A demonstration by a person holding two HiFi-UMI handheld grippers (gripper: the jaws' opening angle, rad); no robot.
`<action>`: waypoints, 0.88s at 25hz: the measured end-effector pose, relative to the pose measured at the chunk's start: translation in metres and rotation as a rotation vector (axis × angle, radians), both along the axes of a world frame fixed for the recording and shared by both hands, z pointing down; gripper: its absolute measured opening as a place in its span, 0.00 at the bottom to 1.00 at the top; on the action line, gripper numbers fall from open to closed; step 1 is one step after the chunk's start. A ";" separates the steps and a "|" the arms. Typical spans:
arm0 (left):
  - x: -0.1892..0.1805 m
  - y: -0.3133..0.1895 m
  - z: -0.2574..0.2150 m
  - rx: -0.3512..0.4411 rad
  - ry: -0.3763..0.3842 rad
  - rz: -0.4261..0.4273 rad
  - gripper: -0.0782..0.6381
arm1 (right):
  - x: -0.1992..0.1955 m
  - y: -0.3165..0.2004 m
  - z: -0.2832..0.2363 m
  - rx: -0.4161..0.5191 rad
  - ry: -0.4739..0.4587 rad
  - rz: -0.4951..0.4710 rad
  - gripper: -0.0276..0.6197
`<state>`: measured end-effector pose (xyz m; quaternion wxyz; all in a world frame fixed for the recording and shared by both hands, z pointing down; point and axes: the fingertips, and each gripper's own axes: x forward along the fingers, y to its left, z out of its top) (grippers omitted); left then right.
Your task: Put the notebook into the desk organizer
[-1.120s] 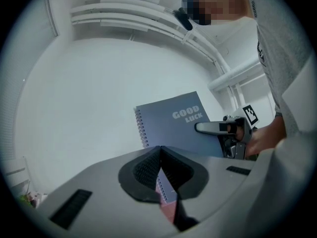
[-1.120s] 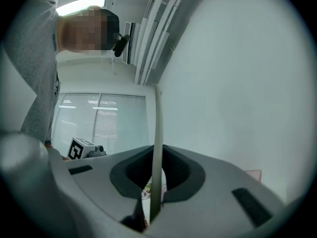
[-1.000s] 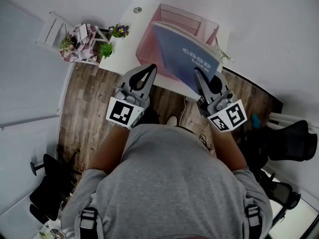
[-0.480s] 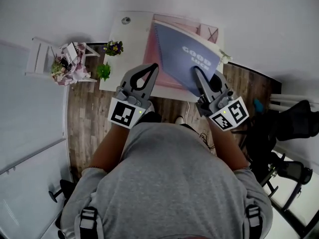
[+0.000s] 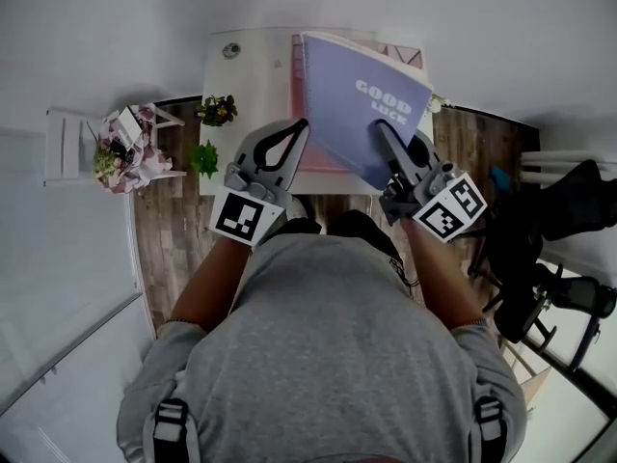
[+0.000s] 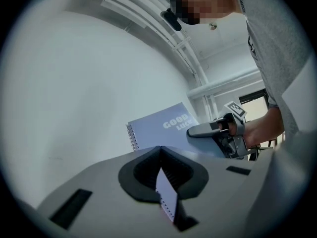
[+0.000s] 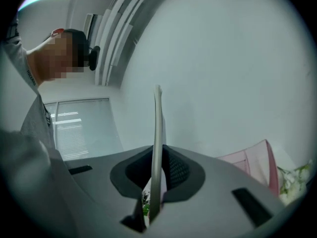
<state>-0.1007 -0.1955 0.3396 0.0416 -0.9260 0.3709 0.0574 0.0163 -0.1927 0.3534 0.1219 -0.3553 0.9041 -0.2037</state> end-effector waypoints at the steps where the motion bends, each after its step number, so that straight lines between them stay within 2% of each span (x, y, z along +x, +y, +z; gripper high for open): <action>1: 0.000 -0.002 0.000 -0.003 0.004 0.003 0.14 | 0.000 -0.002 0.001 -0.021 -0.020 0.001 0.10; 8: 0.004 -0.020 0.004 -0.016 -0.005 0.003 0.14 | 0.006 -0.027 0.011 -0.181 -0.162 -0.021 0.10; 18: 0.010 -0.036 0.005 -0.025 -0.011 -0.031 0.14 | 0.008 -0.059 0.029 -0.369 -0.304 -0.086 0.10; 22: 0.008 -0.045 0.009 -0.036 -0.010 -0.044 0.14 | 0.006 -0.073 0.043 -0.471 -0.364 -0.099 0.10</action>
